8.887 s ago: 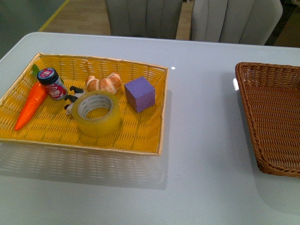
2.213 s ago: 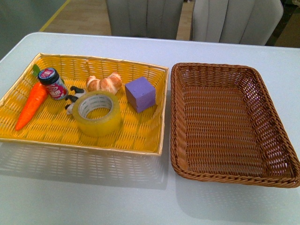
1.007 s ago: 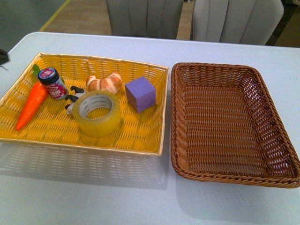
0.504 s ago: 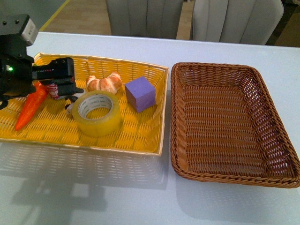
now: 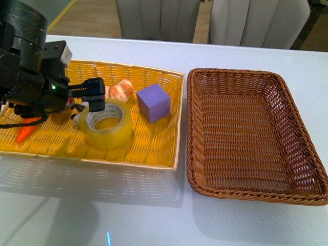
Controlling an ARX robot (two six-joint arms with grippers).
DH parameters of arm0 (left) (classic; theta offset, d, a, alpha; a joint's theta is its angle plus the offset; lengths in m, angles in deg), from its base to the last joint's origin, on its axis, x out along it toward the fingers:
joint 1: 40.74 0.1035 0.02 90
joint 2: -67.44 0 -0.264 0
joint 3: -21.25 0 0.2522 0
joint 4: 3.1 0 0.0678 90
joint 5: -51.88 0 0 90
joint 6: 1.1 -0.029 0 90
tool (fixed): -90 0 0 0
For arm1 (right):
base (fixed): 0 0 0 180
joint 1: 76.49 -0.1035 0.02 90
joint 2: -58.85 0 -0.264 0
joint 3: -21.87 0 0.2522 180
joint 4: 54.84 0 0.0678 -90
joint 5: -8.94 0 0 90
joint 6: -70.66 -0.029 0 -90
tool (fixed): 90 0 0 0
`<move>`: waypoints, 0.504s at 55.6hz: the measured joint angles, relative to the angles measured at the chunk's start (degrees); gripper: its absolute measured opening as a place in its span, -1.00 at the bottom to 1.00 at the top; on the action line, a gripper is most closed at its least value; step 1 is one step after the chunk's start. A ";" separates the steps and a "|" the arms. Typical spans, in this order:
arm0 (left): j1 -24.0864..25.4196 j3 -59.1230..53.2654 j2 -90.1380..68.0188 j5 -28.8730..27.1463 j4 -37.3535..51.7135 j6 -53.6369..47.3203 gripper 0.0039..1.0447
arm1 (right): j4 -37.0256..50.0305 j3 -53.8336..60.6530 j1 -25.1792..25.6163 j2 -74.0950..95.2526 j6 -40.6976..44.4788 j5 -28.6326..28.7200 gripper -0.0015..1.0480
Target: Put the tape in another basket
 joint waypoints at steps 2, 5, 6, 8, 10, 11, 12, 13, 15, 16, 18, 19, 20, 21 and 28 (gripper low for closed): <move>-0.17 0.39 -0.48 0.00 -0.11 0.22 0.83 | 0.00 0.00 0.00 0.00 0.00 0.02 0.83; -0.37 0.87 -1.22 -0.02 -0.13 0.37 0.83 | 0.00 0.00 0.00 0.00 0.00 0.02 0.83; -0.46 1.05 -1.57 -0.04 -0.20 0.48 0.83 | 0.00 0.00 0.00 0.00 0.00 0.00 0.83; -0.55 1.25 -2.03 -0.02 -0.28 0.61 0.83 | 0.00 0.00 0.00 0.00 0.00 0.02 0.83; -0.68 1.42 -2.38 -0.02 -0.46 0.74 0.83 | 0.00 0.00 0.00 0.00 0.00 0.02 0.83; -0.72 1.51 -2.69 -0.04 -0.55 0.83 0.83 | 0.00 0.00 0.00 0.00 0.00 0.02 0.83; -0.76 1.53 -2.80 -0.04 -0.57 0.90 0.83 | 0.00 0.00 0.00 0.00 0.00 0.02 0.83; -0.81 1.62 -3.02 -0.07 -0.66 0.98 0.83 | 0.00 0.00 0.00 0.00 0.00 0.02 0.83; -0.85 1.70 -3.34 -0.20 -0.87 1.11 0.83 | 0.00 0.00 0.00 0.00 0.00 0.02 0.83; -0.85 1.73 -3.48 -0.24 -0.92 1.18 0.83 | 0.00 0.00 0.00 0.00 0.00 0.02 0.83; -0.94 1.81 -3.82 -0.35 -0.98 1.31 0.83 | 0.00 0.00 0.00 0.00 0.00 0.02 0.83; -0.98 1.88 -3.98 -0.46 -1.07 1.46 0.83 | 0.00 0.00 0.00 0.00 0.00 0.02 0.83; -1.03 1.92 -4.15 -0.48 -1.22 1.57 0.83 | 0.00 0.00 0.00 0.00 0.00 0.02 0.83; -1.03 1.92 -4.33 -0.52 -1.31 1.60 0.82 | 0.00 0.00 0.00 0.00 0.00 0.02 0.83; -1.16 1.99 -4.85 -1.01 -1.99 2.03 0.32 | 0.00 0.00 0.00 0.00 0.00 0.02 0.83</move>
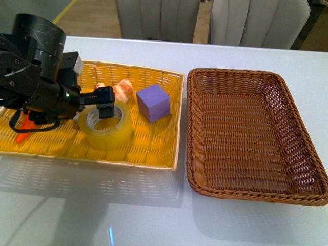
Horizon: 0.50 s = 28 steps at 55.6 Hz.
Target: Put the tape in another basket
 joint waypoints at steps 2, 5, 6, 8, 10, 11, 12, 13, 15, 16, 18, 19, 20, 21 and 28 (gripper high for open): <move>0.00 0.00 0.00 -0.11 -0.04 0.09 0.22 | 0.00 0.00 0.00 0.00 0.00 0.00 0.83; 0.00 0.04 0.00 -0.15 -0.20 0.17 0.04 | 0.00 0.00 0.00 0.00 0.00 0.00 0.83; 0.00 0.04 0.00 -0.20 -0.26 0.17 0.01 | 0.00 0.00 0.00 0.00 0.00 0.00 0.83; 0.00 0.04 0.00 -0.31 -0.39 0.17 -0.09 | 0.00 0.00 0.00 0.00 0.00 0.00 0.83; 0.00 0.04 0.00 -0.28 -0.50 0.20 -0.23 | 0.00 0.00 0.00 0.00 0.00 0.00 0.83; 0.00 0.04 0.00 -0.55 -0.50 0.26 -0.30 | 0.00 0.00 0.00 0.00 0.00 0.00 0.83; 0.00 0.04 0.04 -0.66 -0.52 0.48 -0.36 | 0.00 0.00 0.00 0.00 0.00 0.00 0.83; 0.00 0.04 0.07 -0.74 -0.52 0.48 -0.40 | 0.00 0.00 0.00 0.00 0.00 0.00 0.83; 0.00 0.04 0.15 -0.76 -0.52 0.59 -0.50 | 0.00 0.00 0.00 0.00 0.00 0.00 0.83; 0.00 0.04 0.22 -0.72 -0.52 0.66 -0.56 | 0.00 0.00 0.00 0.00 0.00 0.00 0.83; 0.02 0.00 0.37 -1.01 -0.52 0.31 -0.63 | 0.00 0.00 0.00 0.00 0.00 0.00 0.83; 0.02 -0.07 0.42 -1.22 -0.52 0.44 -0.65 | 0.00 0.00 0.00 0.00 0.00 0.00 0.83; 0.00 -0.13 0.55 -1.44 -0.52 0.52 -0.67 | 0.00 0.00 0.00 0.00 0.00 0.00 0.83; 0.00 -0.22 0.63 -1.46 -0.52 0.55 -0.67 | 0.00 0.00 0.00 0.00 0.00 0.00 0.83; 0.17 -1.68 2.54 -1.33 -0.33 0.57 -0.69 | 0.00 0.00 0.00 0.00 0.00 0.00 0.83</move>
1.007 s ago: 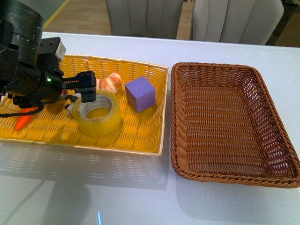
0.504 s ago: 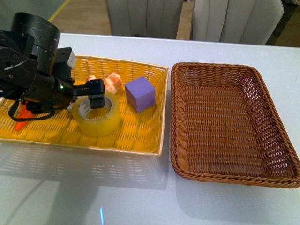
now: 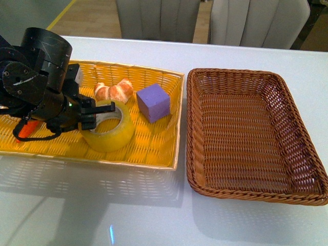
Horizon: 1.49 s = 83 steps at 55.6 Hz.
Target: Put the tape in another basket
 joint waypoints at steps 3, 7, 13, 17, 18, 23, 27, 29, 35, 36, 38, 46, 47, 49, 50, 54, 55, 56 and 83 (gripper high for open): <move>0.02 -1.01 1.57 0.24 0.20 -0.02 -0.69 | 0.00 0.00 0.00 0.00 0.00 0.00 0.83; 0.02 -2.14 3.93 0.44 0.39 -0.07 -0.69 | 0.00 0.00 0.00 0.00 0.00 0.00 0.83; -0.72 -2.40 8.35 0.57 0.17 -0.17 -0.70 | 0.00 0.00 0.00 0.00 0.00 0.00 0.83; -2.51 -1.09 10.84 0.11 -1.42 -0.22 -0.70 | 0.00 0.00 0.00 0.00 0.00 0.00 0.83; -2.80 -0.83 11.02 0.11 -1.51 -0.22 -0.70 | 0.00 0.00 0.00 0.00 0.00 0.00 0.83; -5.73 1.97 11.52 0.02 -3.50 -0.22 -0.70 | 0.00 0.00 0.00 0.00 0.00 0.00 0.83; -9.14 5.75 11.34 0.00 -5.90 -0.26 -0.70 | 0.00 0.00 0.00 0.00 0.00 0.00 0.83; -10.27 7.13 11.21 0.04 -6.49 -0.37 -0.70 | 0.00 0.00 0.00 0.00 0.00 0.00 0.83; -13.84 12.85 9.49 0.33 -8.59 -0.37 -0.70 | 0.00 0.00 0.00 0.00 0.00 0.00 0.83; -14.47 14.05 8.87 0.44 -9.11 -0.26 -0.70 | 0.00 0.00 0.00 0.00 0.00 0.00 0.83; -15.37 15.80 7.89 0.61 -9.88 0.04 -0.70 | 0.00 0.00 0.00 0.00 0.00 0.00 0.83; -18.36 21.35 3.10 0.72 -12.31 1.11 -0.70 | 0.00 0.00 0.00 0.00 0.00 0.00 0.83; -18.80 22.08 2.34 0.70 -12.66 1.18 -0.70 | 0.00 0.00 0.00 0.00 0.00 0.00 0.83; -19.45 23.06 1.20 0.72 -13.09 1.38 -0.70 | 0.00 0.00 0.00 0.00 0.00 0.00 0.83; -19.85 23.69 0.55 0.74 -13.42 1.55 -0.70 | 0.00 0.00 0.00 0.00 0.00 0.00 0.83; -21.00 25.40 -1.44 1.11 -14.19 1.88 -0.70 | 0.00 0.00 0.00 0.00 0.00 0.00 0.83; -21.20 25.73 -1.77 1.20 -14.32 1.92 -0.70 | 0.00 0.00 0.00 0.00 0.00 0.00 0.83; -21.57 26.25 -2.29 1.27 -14.56 2.05 -0.70 | 0.00 0.00 0.00 0.00 0.00 0.00 0.83; -25.29 34.10 -9.57 2.60 -18.43 3.10 -0.70 | 0.00 0.00 0.00 0.00 0.00 0.00 0.83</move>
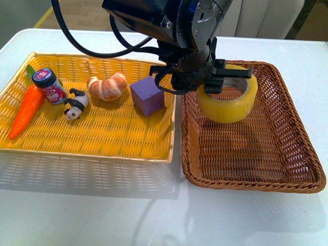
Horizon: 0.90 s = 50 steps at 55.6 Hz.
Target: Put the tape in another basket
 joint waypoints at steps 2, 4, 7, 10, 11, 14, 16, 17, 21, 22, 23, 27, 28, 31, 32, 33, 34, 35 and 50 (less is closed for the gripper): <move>-0.04 0.07 -0.17 0.22 0.00 0.15 -0.70 | 0.00 0.00 0.00 0.00 0.00 0.00 0.83; -0.09 0.07 -0.37 0.42 0.00 0.26 -0.70 | 0.00 0.00 0.00 0.00 0.00 0.00 0.83; -0.24 0.07 -0.55 0.61 0.02 0.44 -0.70 | 0.00 0.00 0.00 0.00 0.00 0.00 0.83; -0.31 0.07 -0.59 1.22 0.44 1.03 -0.53 | 0.00 0.00 0.00 0.00 0.00 0.00 0.83; -0.31 0.07 -0.59 1.33 0.52 1.03 -0.49 | 0.00 0.00 0.00 0.00 0.00 0.00 0.83; -0.31 0.04 -0.55 1.68 1.20 1.38 -0.29 | 0.00 0.00 0.00 0.00 0.00 0.00 0.83; -0.31 -0.11 -0.46 1.66 1.66 1.46 -0.18 | 0.00 0.00 0.00 0.00 0.00 0.00 0.83; -0.31 -0.35 -0.39 1.66 1.90 1.51 -0.12 | 0.00 0.00 0.00 0.00 0.00 0.00 0.83; -0.28 -1.99 0.13 1.66 2.99 1.68 0.12 | 0.00 0.00 0.00 0.00 0.00 0.00 0.83; -0.28 -2.25 0.22 1.68 3.17 1.70 0.16 | 0.00 0.00 0.00 0.00 0.00 0.00 0.83; -0.26 -2.89 0.46 1.68 3.48 1.81 0.22 | 0.00 0.00 0.00 0.00 0.00 0.00 0.83; -0.15 -5.11 1.44 1.73 4.79 1.95 0.43 | 0.00 0.00 0.00 0.00 0.00 0.00 0.83; -0.11 -6.05 1.97 1.73 5.38 2.10 0.50 | 0.00 0.00 0.00 0.00 0.00 0.00 0.83; 0.02 -8.07 3.30 1.73 6.69 2.32 0.63 | 0.00 0.00 0.00 0.00 0.00 0.00 0.83; 0.15 -9.14 4.17 1.77 7.39 2.43 0.70 | 0.00 0.00 0.00 0.00 0.00 0.00 0.83; 0.26 -10.25 5.11 1.86 8.13 2.54 0.77 | 0.00 0.00 0.00 0.00 0.00 0.00 0.83; 0.35 -10.84 5.64 1.88 8.55 2.60 0.80 | 0.00 0.00 0.00 0.00 0.00 0.00 0.83; 0.50 -12.09 6.80 1.90 9.38 2.67 0.86 | 0.00 0.00 0.00 0.00 0.00 0.00 0.83; 7.61 -36.24 30.64 1.90 22.86 3.87 0.83 | 0.00 0.00 0.00 0.00 0.00 0.00 0.83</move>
